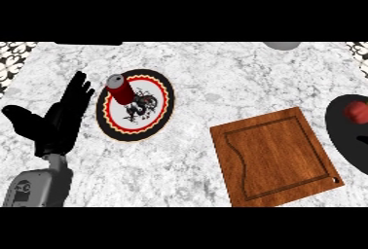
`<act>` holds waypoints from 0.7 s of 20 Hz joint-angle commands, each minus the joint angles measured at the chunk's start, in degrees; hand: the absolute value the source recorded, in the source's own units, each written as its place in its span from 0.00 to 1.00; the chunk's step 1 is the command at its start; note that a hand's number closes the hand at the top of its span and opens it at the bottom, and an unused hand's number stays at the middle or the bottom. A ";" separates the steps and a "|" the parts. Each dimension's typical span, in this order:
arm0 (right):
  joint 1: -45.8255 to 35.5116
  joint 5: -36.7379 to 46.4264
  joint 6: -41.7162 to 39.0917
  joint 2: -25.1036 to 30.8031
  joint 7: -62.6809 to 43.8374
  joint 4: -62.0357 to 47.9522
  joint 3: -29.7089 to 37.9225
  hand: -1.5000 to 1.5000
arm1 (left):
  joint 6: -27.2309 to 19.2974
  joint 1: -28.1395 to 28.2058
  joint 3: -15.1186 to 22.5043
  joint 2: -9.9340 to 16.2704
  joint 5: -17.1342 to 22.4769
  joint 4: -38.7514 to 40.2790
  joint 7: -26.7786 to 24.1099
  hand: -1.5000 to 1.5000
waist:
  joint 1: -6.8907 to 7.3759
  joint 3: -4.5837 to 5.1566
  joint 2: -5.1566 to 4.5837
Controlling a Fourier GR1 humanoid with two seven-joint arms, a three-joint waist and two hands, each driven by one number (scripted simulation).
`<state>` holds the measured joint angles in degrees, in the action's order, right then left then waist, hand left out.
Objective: Pick the bell pepper from the cutting board and place it in the pan
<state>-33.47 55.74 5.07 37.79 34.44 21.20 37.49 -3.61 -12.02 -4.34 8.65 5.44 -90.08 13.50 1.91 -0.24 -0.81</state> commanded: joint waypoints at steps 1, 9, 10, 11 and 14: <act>-0.69 -3.79 -2.15 2.76 6.98 -5.01 2.90 0.00 | 1.59 0.37 -1.54 1.24 0.88 2.16 -1.51 0.50 | -0.29 0.00 0.02; 0.06 -17.44 -18.96 9.86 11.17 -9.18 14.79 0.00 | 0.16 2.31 -1.07 0.57 0.02 -0.31 -0.37 0.50 | -1.44 0.01 0.46; 1.22 -18.37 -21.68 12.11 11.50 -10.70 16.04 0.00 | 0.00 0.83 -0.95 0.62 0.49 -1.50 1.38 0.50 | -1.13 -0.19 0.16; 2.41 -19.68 -23.66 12.84 11.78 -11.21 17.06 0.00 | 0.95 2.98 -1.61 0.83 1.95 -2.49 1.94 0.50 | -1.15 -0.07 0.46; 4.14 -22.16 -32.26 17.52 13.41 -12.54 18.95 0.00 | 1.20 1.32 -1.82 1.18 2.18 -2.03 2.28 0.50 | -1.42 -0.09 0.36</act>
<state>-31.13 37.45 -17.91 50.54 46.03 10.77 53.19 -3.03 -10.55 -5.83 9.57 6.55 -91.42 14.55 0.66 -0.32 -0.50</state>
